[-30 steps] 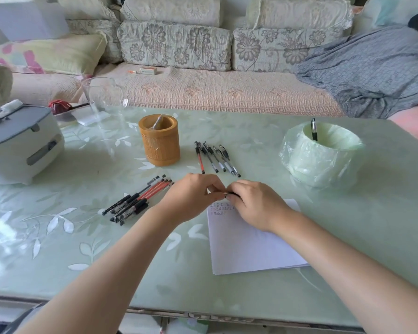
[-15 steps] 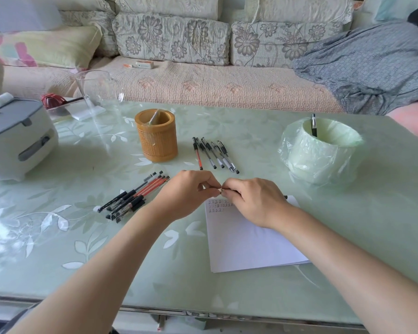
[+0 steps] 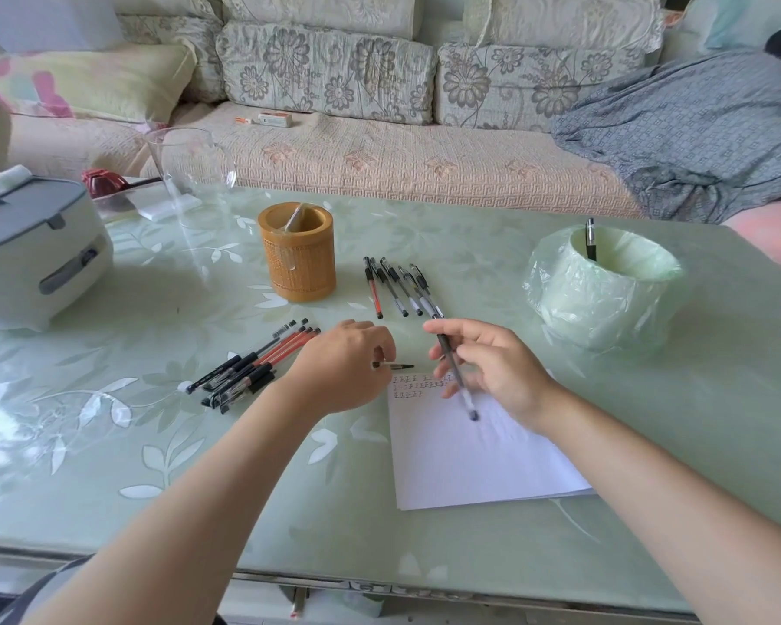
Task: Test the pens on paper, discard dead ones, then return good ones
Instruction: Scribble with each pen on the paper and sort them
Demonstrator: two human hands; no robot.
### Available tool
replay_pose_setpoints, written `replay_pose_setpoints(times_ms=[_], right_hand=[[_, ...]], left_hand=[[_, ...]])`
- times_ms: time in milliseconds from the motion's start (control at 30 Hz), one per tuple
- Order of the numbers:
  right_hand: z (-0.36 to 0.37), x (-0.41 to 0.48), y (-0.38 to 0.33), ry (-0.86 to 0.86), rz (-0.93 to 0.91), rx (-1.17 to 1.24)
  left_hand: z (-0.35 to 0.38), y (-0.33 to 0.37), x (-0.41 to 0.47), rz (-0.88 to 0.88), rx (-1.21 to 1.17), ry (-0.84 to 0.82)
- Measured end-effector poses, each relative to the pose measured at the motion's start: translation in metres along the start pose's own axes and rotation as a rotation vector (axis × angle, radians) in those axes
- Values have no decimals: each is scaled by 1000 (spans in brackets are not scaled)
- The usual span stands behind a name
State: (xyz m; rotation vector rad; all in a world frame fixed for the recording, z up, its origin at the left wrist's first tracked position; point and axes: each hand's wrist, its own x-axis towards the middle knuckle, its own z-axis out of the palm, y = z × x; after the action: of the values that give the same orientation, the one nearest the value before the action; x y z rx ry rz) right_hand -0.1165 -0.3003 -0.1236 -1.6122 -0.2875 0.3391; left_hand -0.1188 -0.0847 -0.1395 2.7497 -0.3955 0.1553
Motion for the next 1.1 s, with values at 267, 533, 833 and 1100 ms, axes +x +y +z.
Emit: replay_pose_setpoints(times_ms=[267, 533, 833, 1100], right_hand=[[2, -4, 14, 60, 7, -45], [7, -3, 14, 87, 26, -159], [5, 0, 16, 59, 26, -256], [5, 5, 21, 19, -3, -256]], left_hand=[[4, 4, 3, -45, 1, -43], [2, 6, 7, -62, -54, -82], [3, 8, 8, -85, -55, -82], [9, 12, 8, -112, -49, -49]])
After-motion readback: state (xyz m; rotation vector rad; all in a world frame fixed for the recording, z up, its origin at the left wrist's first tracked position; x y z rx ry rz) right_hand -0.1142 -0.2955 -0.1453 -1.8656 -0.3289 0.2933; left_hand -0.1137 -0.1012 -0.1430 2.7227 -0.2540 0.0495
